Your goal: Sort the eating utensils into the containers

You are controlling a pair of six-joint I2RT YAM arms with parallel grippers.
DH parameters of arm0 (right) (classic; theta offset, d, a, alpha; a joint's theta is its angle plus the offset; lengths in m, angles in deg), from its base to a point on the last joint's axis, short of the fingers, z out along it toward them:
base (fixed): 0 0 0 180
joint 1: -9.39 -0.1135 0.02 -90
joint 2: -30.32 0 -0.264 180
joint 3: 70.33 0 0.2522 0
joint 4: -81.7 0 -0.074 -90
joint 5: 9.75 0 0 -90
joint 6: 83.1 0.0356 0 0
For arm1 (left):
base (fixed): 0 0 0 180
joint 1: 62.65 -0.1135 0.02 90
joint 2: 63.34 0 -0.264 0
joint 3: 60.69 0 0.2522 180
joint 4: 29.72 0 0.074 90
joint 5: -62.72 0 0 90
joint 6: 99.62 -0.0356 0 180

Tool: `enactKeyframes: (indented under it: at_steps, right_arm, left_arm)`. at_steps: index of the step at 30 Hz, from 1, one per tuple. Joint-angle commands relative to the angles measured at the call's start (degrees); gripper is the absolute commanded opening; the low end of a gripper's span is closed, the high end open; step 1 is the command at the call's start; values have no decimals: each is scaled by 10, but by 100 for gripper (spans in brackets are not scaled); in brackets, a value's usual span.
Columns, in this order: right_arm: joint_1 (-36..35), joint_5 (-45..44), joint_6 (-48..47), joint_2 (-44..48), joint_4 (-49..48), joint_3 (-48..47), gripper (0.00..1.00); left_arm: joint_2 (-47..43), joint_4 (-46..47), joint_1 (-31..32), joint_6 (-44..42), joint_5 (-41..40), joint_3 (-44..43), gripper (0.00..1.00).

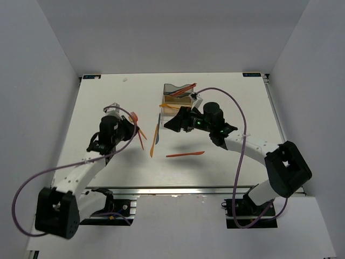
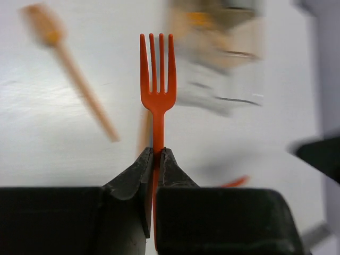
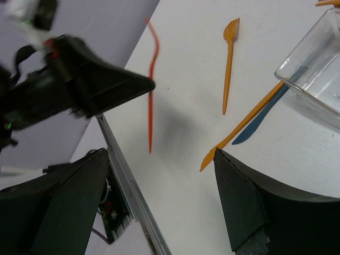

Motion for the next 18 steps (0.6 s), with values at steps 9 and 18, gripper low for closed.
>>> enactKeyframes:
  at_steps: [9,18]
  right_arm:
    - [-120,-277,-40,-55,105,-193,75]
    - [-148,-354,-100,-101,200,-252,70]
  left_arm:
    - [-64,190,56,32,245,21,0]
    - [-76,182,74,17,248,10,0]
